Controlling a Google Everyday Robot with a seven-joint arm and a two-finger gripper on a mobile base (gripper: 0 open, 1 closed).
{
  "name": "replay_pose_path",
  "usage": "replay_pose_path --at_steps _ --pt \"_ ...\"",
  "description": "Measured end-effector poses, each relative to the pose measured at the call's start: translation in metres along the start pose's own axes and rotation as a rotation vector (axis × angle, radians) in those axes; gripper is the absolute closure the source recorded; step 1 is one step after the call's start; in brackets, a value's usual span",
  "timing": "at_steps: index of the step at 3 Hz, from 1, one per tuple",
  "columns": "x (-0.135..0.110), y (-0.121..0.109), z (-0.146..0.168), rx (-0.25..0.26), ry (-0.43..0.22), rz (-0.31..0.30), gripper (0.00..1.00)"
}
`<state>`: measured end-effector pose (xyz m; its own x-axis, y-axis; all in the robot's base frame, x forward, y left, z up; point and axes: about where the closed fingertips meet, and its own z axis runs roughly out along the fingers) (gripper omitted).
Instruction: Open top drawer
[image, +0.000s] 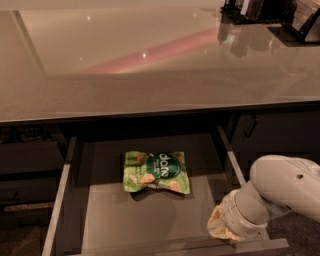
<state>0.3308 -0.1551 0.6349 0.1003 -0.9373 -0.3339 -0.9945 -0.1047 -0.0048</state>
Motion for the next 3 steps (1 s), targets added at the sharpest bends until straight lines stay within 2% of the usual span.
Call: replay_pose_path --at_steps 1,2,3 --pt "-0.006 0.015 0.0 -0.005 -0.028 -0.008 1.0" --pt "-0.003 0.057 0.015 -0.038 -0.047 -0.002 1.0" --pt "-0.003 0.057 0.015 -0.038 -0.047 -0.002 1.0"
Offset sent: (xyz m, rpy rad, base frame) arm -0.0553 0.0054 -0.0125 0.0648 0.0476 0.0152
